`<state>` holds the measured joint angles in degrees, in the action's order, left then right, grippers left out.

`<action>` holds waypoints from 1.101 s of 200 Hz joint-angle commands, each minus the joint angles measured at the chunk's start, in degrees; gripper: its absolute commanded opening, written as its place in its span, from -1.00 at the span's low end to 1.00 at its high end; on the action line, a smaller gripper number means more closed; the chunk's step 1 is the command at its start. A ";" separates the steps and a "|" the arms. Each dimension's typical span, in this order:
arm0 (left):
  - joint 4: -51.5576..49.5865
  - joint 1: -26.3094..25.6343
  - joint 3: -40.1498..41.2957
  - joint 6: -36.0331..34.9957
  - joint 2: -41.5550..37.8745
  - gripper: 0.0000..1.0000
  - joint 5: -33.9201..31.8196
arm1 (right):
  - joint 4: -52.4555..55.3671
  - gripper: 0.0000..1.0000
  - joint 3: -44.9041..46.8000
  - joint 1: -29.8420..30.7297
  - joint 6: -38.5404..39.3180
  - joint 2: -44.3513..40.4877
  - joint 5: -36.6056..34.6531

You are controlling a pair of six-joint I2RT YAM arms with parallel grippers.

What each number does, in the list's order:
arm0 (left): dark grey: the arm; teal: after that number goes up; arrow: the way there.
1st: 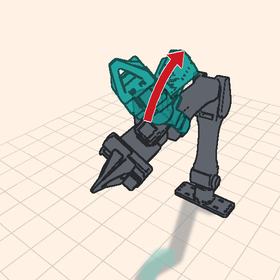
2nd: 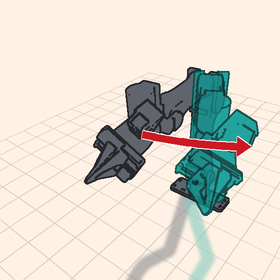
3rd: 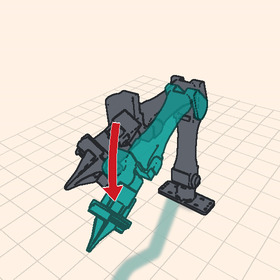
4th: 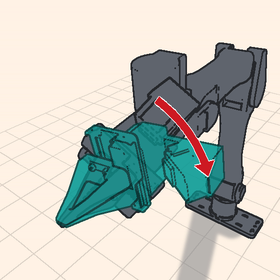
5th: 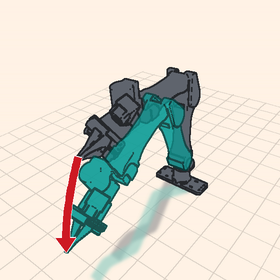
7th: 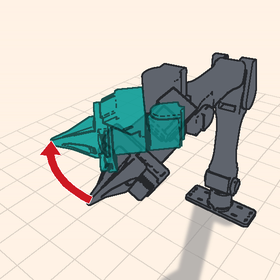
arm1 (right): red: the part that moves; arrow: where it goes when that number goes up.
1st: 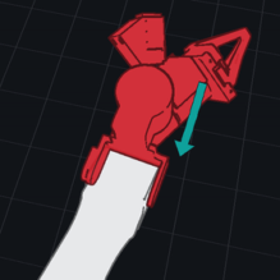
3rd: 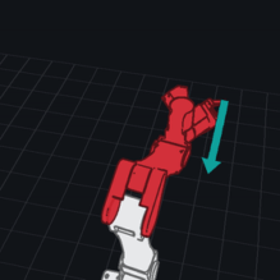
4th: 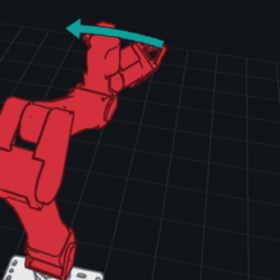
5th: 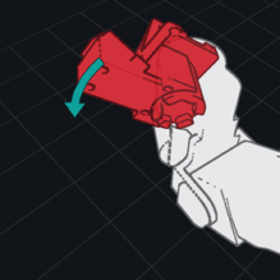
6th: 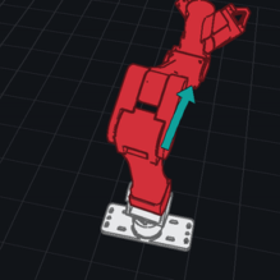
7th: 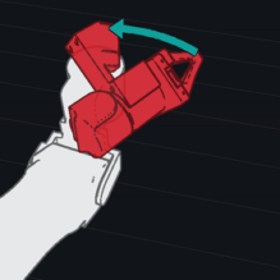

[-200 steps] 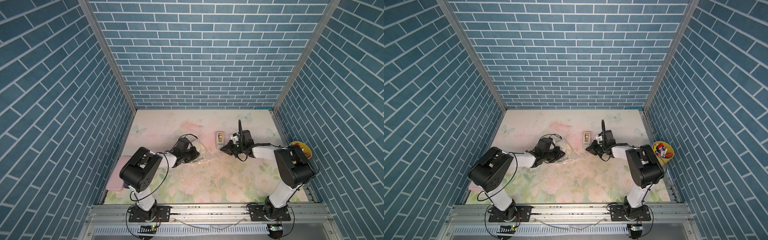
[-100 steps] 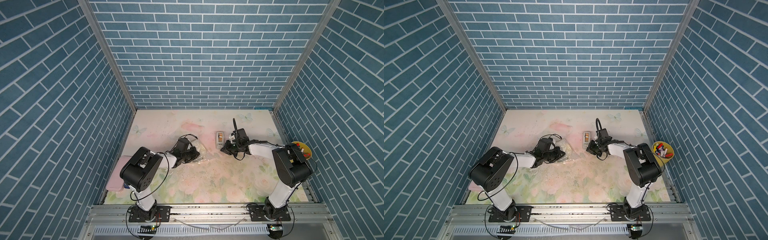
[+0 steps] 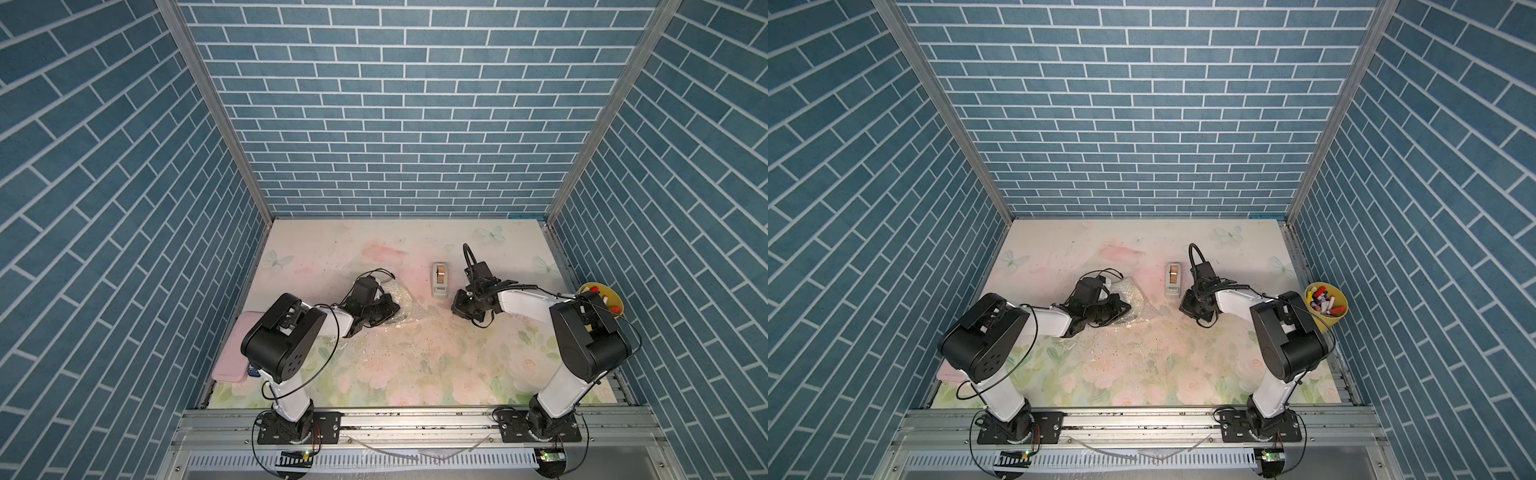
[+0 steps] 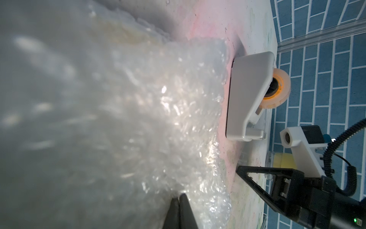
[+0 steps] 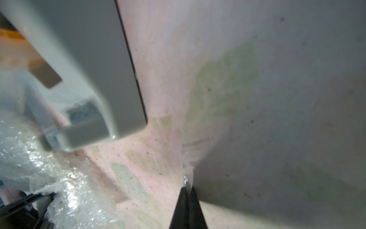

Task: Wrap dinner plates in bubble wrap
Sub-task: Tear off the tape using the Tape Cutter, then stick the tape on the bubble wrap.

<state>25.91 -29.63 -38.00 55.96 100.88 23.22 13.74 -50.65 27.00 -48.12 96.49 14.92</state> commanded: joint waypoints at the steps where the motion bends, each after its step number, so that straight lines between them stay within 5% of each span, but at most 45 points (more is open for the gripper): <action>1: -11.67 -0.13 3.28 -0.37 4.05 -0.88 -1.68 | -5.18 -1.00 4.66 0.66 -0.70 -6.98 5.05; 33: -10.69 -0.14 3.54 -0.05 4.47 -0.87 -1.56 | -13.50 -1.00 7.33 3.06 -2.37 -13.74 14.35; 70: -9.83 -0.08 3.98 0.42 4.59 -0.87 -1.43 | -18.55 -1.00 3.93 7.61 -2.94 -9.87 19.09; 220: -9.30 0.01 3.81 0.37 5.55 -0.88 -0.84 | -17.31 -1.00 -13.31 11.97 0.61 10.31 18.17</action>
<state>29.26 -29.47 -37.23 56.64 101.91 24.43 -5.65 -61.14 38.11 -49.39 104.88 34.22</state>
